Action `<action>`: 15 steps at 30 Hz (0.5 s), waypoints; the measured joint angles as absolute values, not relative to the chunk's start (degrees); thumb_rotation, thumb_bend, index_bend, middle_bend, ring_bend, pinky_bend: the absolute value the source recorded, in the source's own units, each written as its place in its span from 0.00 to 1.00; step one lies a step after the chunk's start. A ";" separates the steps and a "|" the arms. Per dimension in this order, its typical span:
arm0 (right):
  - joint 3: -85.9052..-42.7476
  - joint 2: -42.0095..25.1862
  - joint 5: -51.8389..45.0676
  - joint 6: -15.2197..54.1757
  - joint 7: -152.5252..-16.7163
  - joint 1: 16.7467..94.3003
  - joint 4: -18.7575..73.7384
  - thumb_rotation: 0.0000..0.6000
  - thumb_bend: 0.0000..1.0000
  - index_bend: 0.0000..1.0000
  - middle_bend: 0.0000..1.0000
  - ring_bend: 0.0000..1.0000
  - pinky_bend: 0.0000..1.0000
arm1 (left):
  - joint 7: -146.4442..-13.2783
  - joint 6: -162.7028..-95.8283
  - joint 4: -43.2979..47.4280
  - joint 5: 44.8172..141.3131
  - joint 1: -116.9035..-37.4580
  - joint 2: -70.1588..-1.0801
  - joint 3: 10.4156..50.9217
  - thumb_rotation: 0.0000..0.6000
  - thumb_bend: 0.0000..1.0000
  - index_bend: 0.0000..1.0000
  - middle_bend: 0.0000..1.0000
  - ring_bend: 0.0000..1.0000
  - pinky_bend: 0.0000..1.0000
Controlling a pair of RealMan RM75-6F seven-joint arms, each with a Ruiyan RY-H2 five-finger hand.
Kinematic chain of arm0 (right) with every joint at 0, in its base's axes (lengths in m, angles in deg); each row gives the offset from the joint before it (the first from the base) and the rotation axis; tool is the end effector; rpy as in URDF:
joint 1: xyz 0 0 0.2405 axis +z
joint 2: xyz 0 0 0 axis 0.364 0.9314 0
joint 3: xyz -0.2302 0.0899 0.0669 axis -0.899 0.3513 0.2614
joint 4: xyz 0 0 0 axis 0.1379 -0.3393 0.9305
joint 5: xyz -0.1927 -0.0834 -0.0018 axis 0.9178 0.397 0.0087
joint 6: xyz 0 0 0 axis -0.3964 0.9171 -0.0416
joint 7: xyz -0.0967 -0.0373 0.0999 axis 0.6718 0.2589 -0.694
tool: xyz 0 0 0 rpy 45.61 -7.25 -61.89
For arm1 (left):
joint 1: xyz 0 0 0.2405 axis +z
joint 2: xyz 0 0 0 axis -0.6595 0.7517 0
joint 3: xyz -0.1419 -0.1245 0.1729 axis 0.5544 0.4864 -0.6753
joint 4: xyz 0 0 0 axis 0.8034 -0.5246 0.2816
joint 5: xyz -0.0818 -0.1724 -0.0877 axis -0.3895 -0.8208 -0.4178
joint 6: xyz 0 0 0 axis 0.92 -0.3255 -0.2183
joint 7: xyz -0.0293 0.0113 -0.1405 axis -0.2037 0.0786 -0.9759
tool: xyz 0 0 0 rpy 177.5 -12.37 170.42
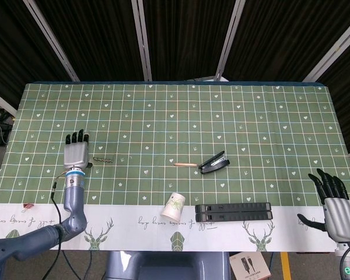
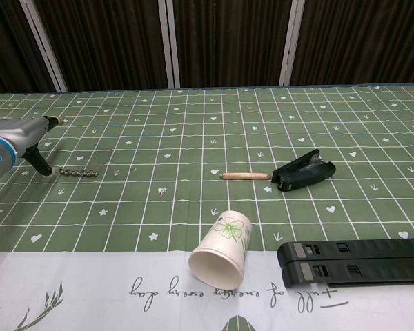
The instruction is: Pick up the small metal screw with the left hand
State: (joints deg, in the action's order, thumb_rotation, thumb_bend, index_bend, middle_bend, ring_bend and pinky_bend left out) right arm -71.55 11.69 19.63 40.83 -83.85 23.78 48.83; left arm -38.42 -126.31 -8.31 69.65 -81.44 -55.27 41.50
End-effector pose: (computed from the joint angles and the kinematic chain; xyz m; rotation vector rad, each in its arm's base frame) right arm -0.3078 -0.1679 0.1601 1.3392 -0.9658 0.9204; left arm -0.2365 0.3808 -0.0247 -1.3840 -0.9929 -0.4908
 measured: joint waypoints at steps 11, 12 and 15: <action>-71.39 11.61 19.54 41.05 -83.72 23.73 48.68 1.00 0.03 0.11 0.00 0.00 0.03 | -38.52 -125.28 2.22 72.87 -81.72 -49.88 39.56 1.00 0.25 0.44 0.00 0.00 0.00; -71.37 11.60 19.54 41.07 -83.77 23.72 48.61 1.00 0.04 0.11 0.00 0.00 0.03 | -38.26 -125.06 2.70 73.09 -81.84 -49.59 39.20 1.00 0.25 0.46 0.00 0.00 0.00; -71.34 11.58 19.48 41.02 -83.93 23.73 48.47 1.00 0.04 0.11 0.00 0.00 0.03 | -37.23 -124.64 3.64 74.80 -82.45 -48.96 37.37 1.00 0.26 0.49 0.00 0.00 0.00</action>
